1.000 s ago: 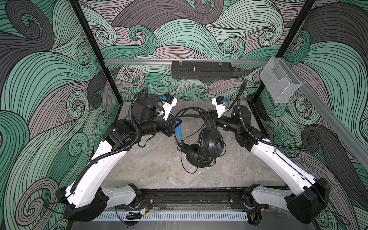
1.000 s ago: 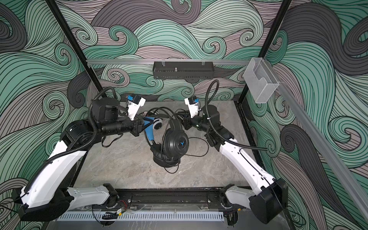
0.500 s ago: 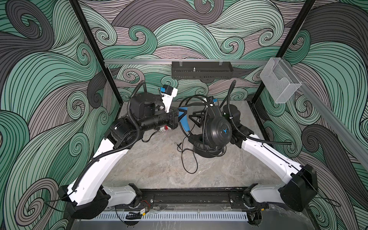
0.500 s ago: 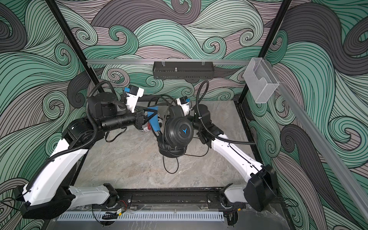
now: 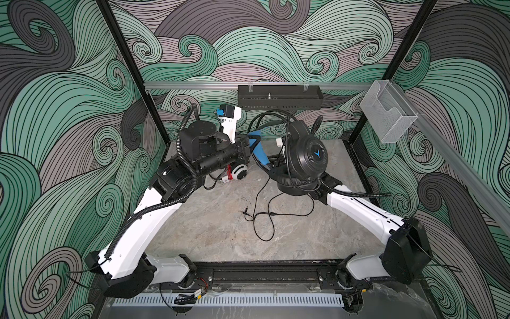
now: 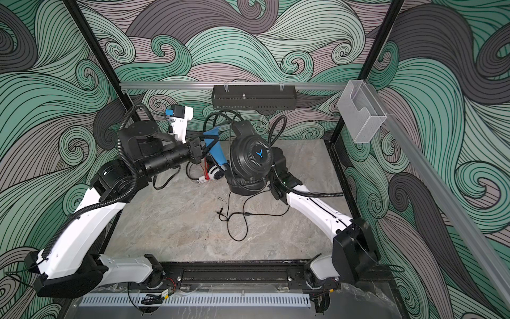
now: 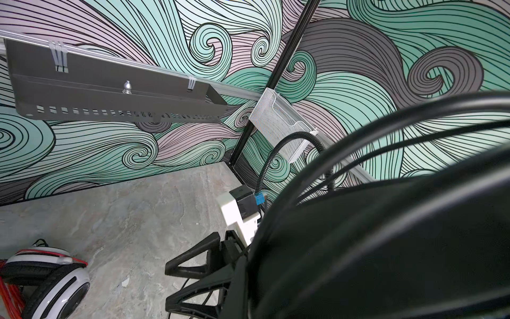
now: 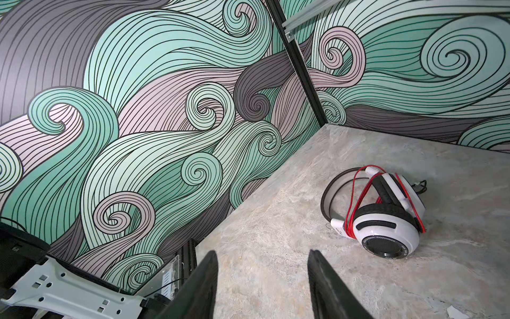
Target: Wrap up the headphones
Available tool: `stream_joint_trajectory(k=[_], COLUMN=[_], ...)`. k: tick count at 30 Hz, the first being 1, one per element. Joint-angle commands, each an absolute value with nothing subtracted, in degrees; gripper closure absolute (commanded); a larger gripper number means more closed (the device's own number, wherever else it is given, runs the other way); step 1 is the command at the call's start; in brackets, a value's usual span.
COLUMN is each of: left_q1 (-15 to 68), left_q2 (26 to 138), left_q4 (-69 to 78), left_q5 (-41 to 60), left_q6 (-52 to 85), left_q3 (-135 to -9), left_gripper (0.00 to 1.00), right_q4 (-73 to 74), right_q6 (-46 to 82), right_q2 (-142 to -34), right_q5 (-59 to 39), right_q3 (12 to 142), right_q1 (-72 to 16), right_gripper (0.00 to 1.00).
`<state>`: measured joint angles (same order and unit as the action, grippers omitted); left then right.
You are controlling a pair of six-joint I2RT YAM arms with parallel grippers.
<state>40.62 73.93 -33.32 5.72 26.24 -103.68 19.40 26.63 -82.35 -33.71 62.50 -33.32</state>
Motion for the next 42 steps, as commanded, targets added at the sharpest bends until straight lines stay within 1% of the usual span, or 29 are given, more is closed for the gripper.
stream_joint_trajectory(k=[1, 4, 6, 9, 11, 13, 17, 23, 26, 30, 34, 36, 42], left_q1=[40.91, 40.96, 40.95, 40.96, 40.96, 40.96, 40.96, 40.89, 40.87, 40.82, 40.78, 40.61, 39.06], left_q2=[73.13, 72.94, 72.90, 72.54, 72.42, 72.16, 72.13, 74.79, 77.05, 79.71, 81.12, 83.41, 85.65], left_q4=[-27.61, -27.12, -26.83, -25.86, -25.57, -24.99, -22.98, -21.08, -21.19, -20.84, -20.80, -20.18, -19.50], left_q5=[2.21, 0.09, -1.61, -5.06, -8.17, -11.73, -18.28, -25.04, -26.87, -26.90, -29.29, -30.62, -36.29], left_q6=[29.09, 29.68, 30.35, 31.90, 33.09, 34.30, 36.82, 39.52, 41.13, 42.76, 43.68, 42.00, 35.99], left_q3=[-106.61, -106.70, -106.72, -105.98, -105.45, -104.92, -104.24, -106.22, -108.71, -111.63, -112.06, -111.97, -110.44], left_gripper=[1.00, 1.00, 1.00, 1.00, 1.00, 1.00, 1.00, 1.00, 1.00, 1.00, 1.00, 1.00, 1.00], right_q4=[22.06, 22.05, 21.89, 21.61, 18.86, 15.77, 7.83, -3.21, -6.33, -10.94, -15.59, -16.61, -20.24], right_q6=[27.84, 27.99, 28.28, 28.50, 27.34, 25.73, 21.23, 15.21, 13.47, 10.52, 6.97, 5.93, 3.77], right_q2=[-82.19, -81.32, -80.80, -80.42, -80.17, -79.58, -77.85, -75.71, -75.37, -76.30, -77.58, -77.61, -76.23], right_q5=[-35.16, -35.24, -35.02, -34.72, -34.01, -32.82, -29.16, -20.95, -18.71, -14.71, -10.67, -9.99, -8.16], right_q3=[60.64, 58.45, 57.02, 55.53, 55.56, 55.61, 56.52, 58.50, 59.07, 61.04, 64.02, 64.75, 65.80], right_q1=[-33.54, -33.60, -33.65, -33.96, -34.32, -34.93, -36.71, -39.43, -40.61, -42.89, -45.70, -46.85, -50.14], right_gripper=[0.48, 0.51, 0.56, 0.67, 0.74, 0.78, 0.81, 0.87, 0.89, 0.92, 0.95, 0.96, 0.97])
